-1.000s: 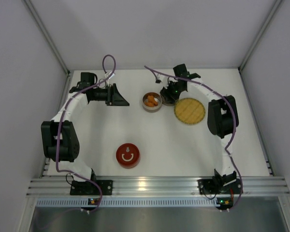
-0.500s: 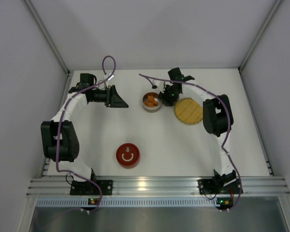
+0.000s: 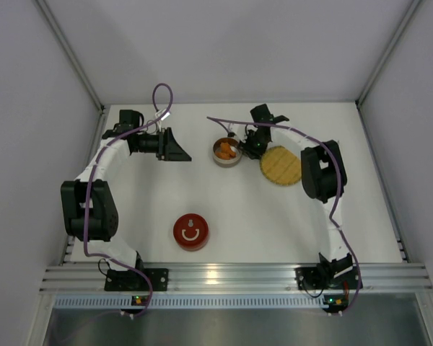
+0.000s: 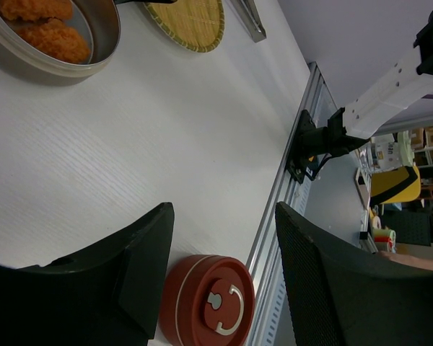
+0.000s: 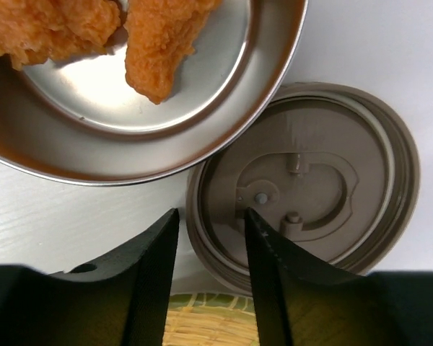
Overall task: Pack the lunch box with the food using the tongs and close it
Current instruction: Pick up the box lid from the center of the board.
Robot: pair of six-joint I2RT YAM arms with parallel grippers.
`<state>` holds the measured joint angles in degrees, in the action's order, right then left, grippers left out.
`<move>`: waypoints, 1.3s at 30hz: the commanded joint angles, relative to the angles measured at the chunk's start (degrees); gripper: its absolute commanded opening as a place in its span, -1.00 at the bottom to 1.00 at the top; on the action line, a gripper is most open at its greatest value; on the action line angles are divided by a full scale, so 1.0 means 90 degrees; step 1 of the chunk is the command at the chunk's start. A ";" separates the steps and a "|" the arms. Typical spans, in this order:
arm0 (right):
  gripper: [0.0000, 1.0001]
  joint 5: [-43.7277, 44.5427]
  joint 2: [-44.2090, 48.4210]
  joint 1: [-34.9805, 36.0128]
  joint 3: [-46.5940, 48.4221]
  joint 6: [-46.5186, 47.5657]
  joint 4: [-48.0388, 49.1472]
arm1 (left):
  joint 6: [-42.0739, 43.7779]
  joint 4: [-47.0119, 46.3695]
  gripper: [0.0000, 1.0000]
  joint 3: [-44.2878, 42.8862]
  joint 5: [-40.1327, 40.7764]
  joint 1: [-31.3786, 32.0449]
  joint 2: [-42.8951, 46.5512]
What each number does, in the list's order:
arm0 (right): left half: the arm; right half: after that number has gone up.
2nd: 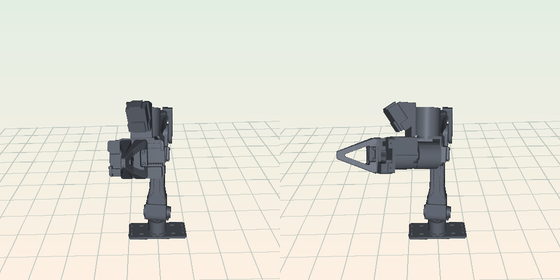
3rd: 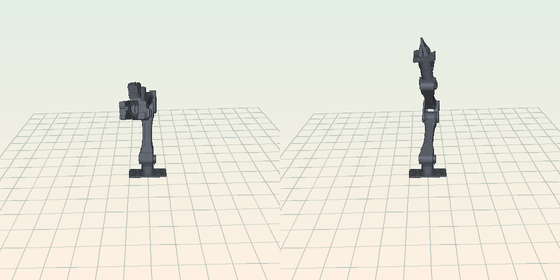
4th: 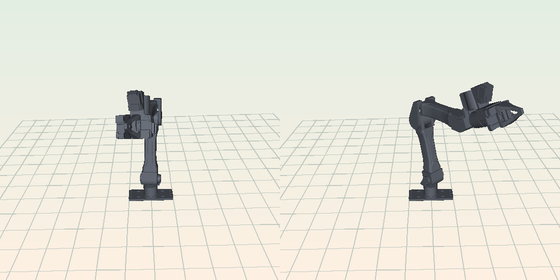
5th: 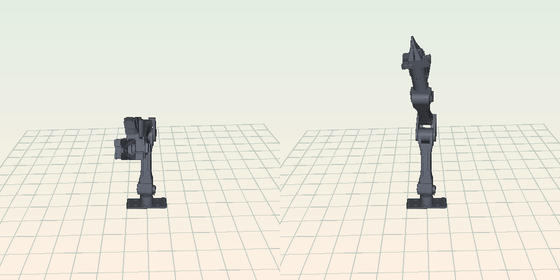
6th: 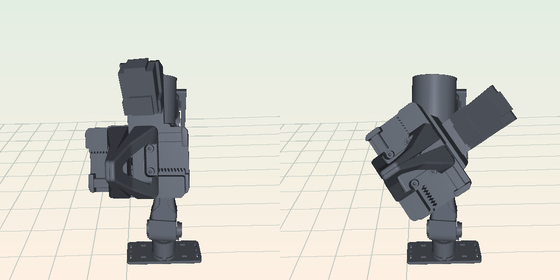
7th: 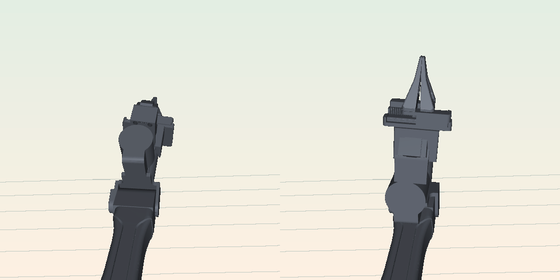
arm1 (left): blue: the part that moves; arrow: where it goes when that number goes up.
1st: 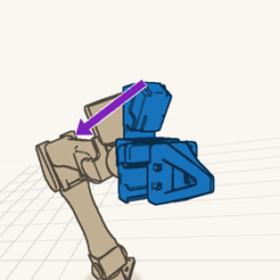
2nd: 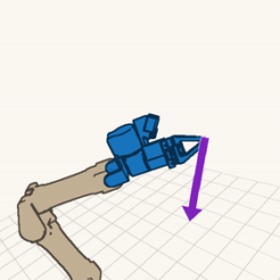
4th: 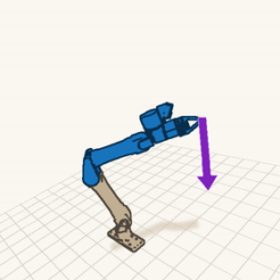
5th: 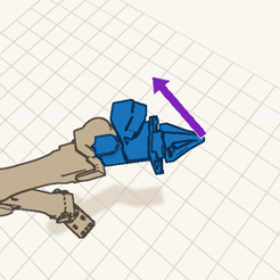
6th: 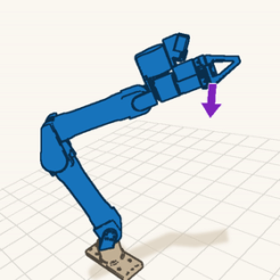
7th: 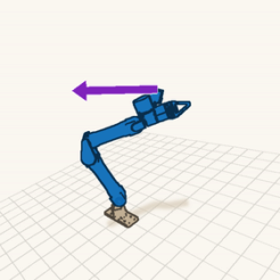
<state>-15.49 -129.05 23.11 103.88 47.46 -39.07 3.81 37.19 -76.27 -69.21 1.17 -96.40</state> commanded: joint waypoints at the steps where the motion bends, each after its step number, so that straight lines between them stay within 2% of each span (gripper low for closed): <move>1: -0.24 0.0099 -0.0114 0.0000 0.0011 0.0205 0.0151 | 0.0182 -0.0011 0.26 -0.0031 -0.0259 -0.0052 0.0047; 4: -0.46 0.0119 -0.0143 -0.0078 0.0030 0.0079 0.0317 | 0.0182 -0.0001 0.25 -0.0031 -0.0269 -0.0052 0.0047; 8: -0.65 0.0061 -0.0163 -0.0195 0.0196 -0.0214 0.0639 | 0.0211 0.0008 0.24 -0.0012 -0.0259 -0.0052 0.0086; 13: -0.97 -0.0076 -0.0114 -0.0419 0.0324 -0.0771 0.1430 | 0.0250 -0.0001 0.22 0.0086 -0.0288 -0.0062 0.0135; 19: -1.00 0.0031 0.0208 -0.0566 0.0323 -0.1200 0.2524 | 0.0318 -0.0099 0.20 0.0086 -0.0103 -0.0061 0.0320; 23: -1.00 -0.0514 0.0452 -0.0868 0.0781 -0.2156 0.2613 | 0.0163 -0.0255 0.21 -0.0050 -0.0034 -0.0071 0.0437; 26: -1.00 -0.1733 0.0978 -0.1103 0.0822 -0.3423 0.2437 | 0.0036 -0.0294 0.21 -0.0333 -0.0064 -0.0091 0.0632; 27: -1.00 -0.2693 0.1164 -0.1239 0.0599 -0.3689 0.2446 | -0.0003 -0.0372 0.22 -0.0353 0.0139 -0.0091 0.0749; 29: -1.00 -0.3801 0.1701 -0.1347 0.0354 -0.4177 0.2408 | -0.0014 -0.0723 0.27 -0.0296 0.0413 -0.0091 0.1178; 30: -1.00 -0.4802 0.1877 -0.1415 0.0227 -0.4267 0.2369 | -0.0004 -0.0859 0.30 -0.0247 0.0550 -0.0091 0.1344; 33: -1.00 -0.6106 0.2648 -0.1435 -0.0668 -0.4511 0.2416 | 0.0279 -0.1036 0.45 -0.0207 0.0834 -0.0091 0.1872; 35: -1.00 -0.6597 0.3244 -0.1435 -0.1129 -0.4978 0.2883 | 0.0425 -0.0988 0.50 -0.0217 0.0844 -0.0081 0.2077; 36: -1.00 -0.7025 0.3410 -0.1435 -0.1538 -0.5744 0.3543 | 0.0445 -0.0978 0.51 -0.0207 0.0864 -0.0071 0.2136; 39: -1.00 -0.7302 0.4006 -0.1358 -0.2213 -0.6513 0.4417 | 0.0485 -0.1113 0.53 -0.0120 0.0951 0.0026 0.2380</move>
<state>-68.90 -96.60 10.07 88.86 -0.73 -12.49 6.02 30.72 -76.93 -61.54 0.91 -76.38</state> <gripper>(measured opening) 0.265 0.760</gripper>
